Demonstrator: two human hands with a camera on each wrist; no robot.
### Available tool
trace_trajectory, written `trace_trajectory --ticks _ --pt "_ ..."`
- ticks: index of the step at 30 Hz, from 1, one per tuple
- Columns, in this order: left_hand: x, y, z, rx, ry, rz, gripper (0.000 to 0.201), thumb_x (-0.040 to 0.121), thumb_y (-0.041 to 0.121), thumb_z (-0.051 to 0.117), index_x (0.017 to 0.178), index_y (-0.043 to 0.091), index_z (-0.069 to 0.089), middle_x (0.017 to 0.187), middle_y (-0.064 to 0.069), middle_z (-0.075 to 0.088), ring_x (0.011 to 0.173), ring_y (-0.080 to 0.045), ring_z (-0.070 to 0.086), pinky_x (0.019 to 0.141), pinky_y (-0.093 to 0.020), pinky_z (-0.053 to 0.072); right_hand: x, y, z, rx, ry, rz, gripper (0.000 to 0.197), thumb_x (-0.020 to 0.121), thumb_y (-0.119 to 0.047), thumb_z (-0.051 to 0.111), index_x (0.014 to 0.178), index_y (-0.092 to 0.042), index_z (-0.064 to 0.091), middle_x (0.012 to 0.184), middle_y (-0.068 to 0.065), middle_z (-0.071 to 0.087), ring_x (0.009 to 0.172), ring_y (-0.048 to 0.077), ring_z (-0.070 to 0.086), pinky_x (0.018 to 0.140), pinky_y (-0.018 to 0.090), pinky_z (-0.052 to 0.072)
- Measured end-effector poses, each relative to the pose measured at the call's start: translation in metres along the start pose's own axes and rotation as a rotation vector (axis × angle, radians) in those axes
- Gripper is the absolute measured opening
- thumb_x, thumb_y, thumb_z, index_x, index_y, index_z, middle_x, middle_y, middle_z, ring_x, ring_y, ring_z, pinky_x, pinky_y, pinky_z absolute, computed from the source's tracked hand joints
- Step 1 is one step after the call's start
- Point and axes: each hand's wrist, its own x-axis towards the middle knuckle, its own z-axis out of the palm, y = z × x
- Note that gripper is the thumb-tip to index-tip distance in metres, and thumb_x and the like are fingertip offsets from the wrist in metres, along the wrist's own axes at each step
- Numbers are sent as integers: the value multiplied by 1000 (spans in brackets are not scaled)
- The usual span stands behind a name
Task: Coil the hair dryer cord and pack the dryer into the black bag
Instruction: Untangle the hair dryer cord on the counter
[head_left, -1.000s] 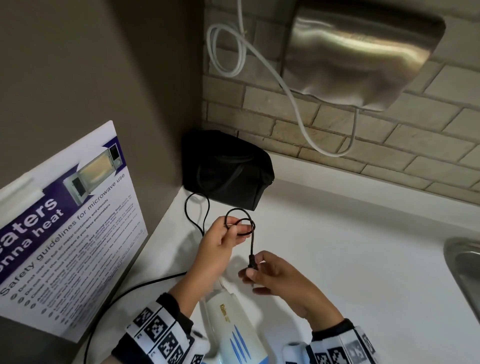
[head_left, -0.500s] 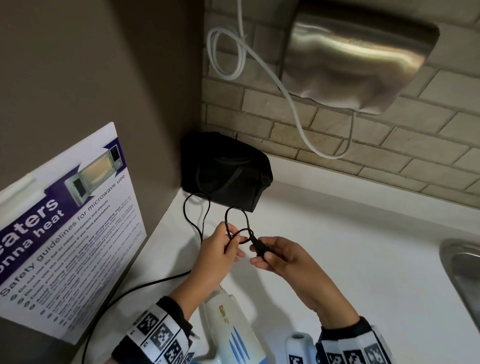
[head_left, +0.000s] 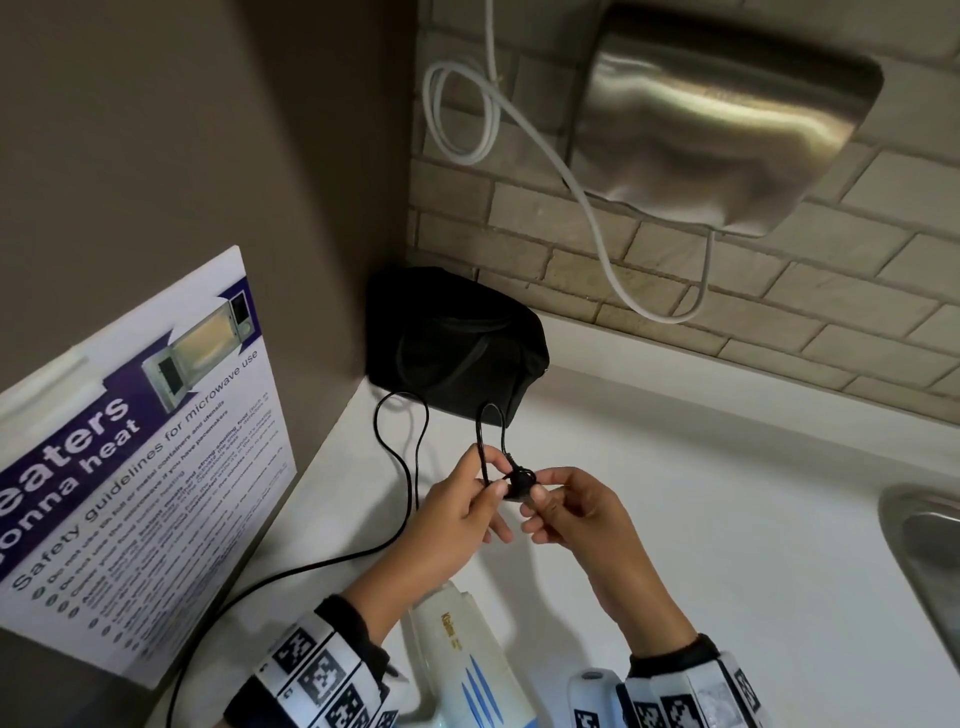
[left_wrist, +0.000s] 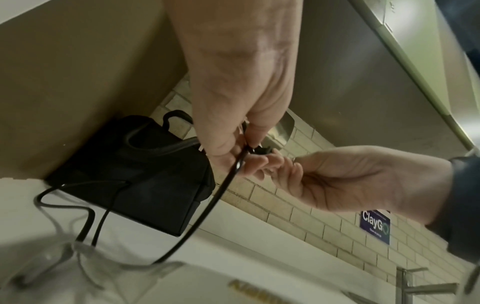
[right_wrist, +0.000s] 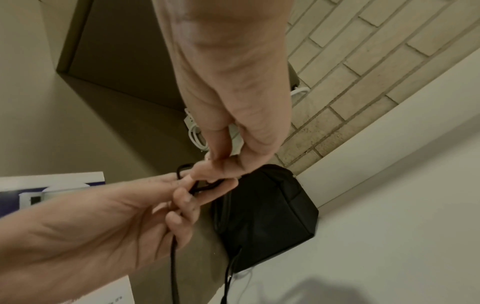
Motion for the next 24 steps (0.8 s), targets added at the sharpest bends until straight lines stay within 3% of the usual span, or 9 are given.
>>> trace_trajectory --ticks 7,12,14,16,17,19,21,24 --pt "-3 5 3 -26 -47 -39 8 99 19 45 108 17 45 60 19 69 53 -4 60 61 -18 47 6 6 -2 -150 -2 -57 20 81 -16 72 85 -4 56 57 -3 57 55 14 58 55 23 47" --pt "-4 6 5 -33 -101 -49 7 98 24 48 101 26 42 79 12 76 54 -9 62 57 -18 44 12 14 -1 -384 64 -141 35 83 -38 67 73 -9 50 60 1 48 56 12 40 53 22 34" --pt "-2 3 2 -59 -77 -43 5 98 24 47 99 26 43 86 5 77 57 -12 62 59 -22 43 11 12 -1 -348 6 -57 50 80 -57 58 80 -8 50 71 3 56 65 13 49 62 24 40" --pt "0 1 -2 -66 -79 -44 5 99 21 45 98 26 44 88 -1 77 61 -11 62 64 -24 42 8 9 -1 -176 -105 70 55 84 -67 39 101 -15 52 95 0 68 90 12 65 83 30 50" --pt "0 1 -3 -57 -101 -48 8 100 20 44 97 28 46 88 -4 76 62 -11 61 65 -25 41 6 7 -1 -55 -158 118 54 87 -66 32 110 -21 50 104 2 70 99 14 66 89 34 51" --pt "-1 2 -1 -42 -177 -60 14 99 17 42 100 28 52 89 -6 75 61 -11 60 65 -24 41 4 2 0 126 -183 153 47 90 -61 33 118 -26 48 103 6 72 95 17 68 85 32 52" --pt "-2 1 2 -18 -232 -74 19 99 17 42 106 30 55 88 -1 76 60 -13 58 65 -22 44 5 -3 2 191 -134 92 37 93 -45 45 116 -18 54 96 9 72 87 20 67 74 28 52" --pt "-2 -4 -2 -21 -172 -130 13 99 17 45 94 21 56 82 3 77 51 -14 52 61 -26 42 6 -6 -3 243 -58 -91 29 95 -27 44 102 -4 59 89 10 69 93 26 65 82 34 51"
